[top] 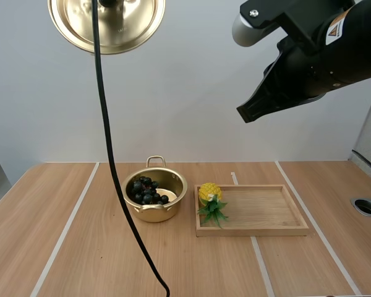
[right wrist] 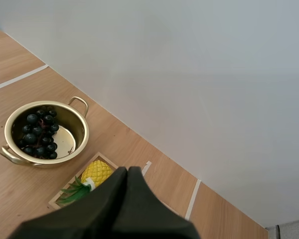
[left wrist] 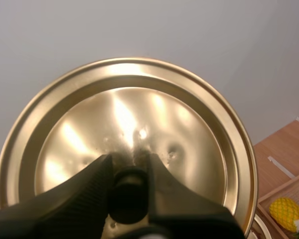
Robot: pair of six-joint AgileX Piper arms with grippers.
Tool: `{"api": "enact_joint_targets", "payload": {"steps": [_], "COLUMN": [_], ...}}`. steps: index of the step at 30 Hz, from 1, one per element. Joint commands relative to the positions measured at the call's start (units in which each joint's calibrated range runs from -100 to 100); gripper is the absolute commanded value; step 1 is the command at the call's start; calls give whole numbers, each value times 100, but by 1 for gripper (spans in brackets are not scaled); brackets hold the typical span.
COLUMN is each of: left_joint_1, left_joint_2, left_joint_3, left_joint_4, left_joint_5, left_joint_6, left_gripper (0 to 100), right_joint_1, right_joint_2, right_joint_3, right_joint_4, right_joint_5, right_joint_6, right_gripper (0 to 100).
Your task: Open the pot, put the grape inside, and close it
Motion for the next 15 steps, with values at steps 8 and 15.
{"api": "enact_joint_targets", "payload": {"steps": [8, 15], "left_joint_1": [-3, -3], "left_joint_2": [260, 486], "left_joint_3": [1209, 2023], "left_joint_4": [-365, -960], "left_joint_5": [0, 0], "left_joint_6": [694, 1368], "left_gripper": [0, 0], "right_joint_1": [-21, -21], "right_joint_2": [-63, -63], "right_joint_3": [1, 1], "right_joint_4": [-5, 253], "right_joint_5": [103, 191], "right_joint_6": [-28, -189], "right_gripper": [0, 0]}}
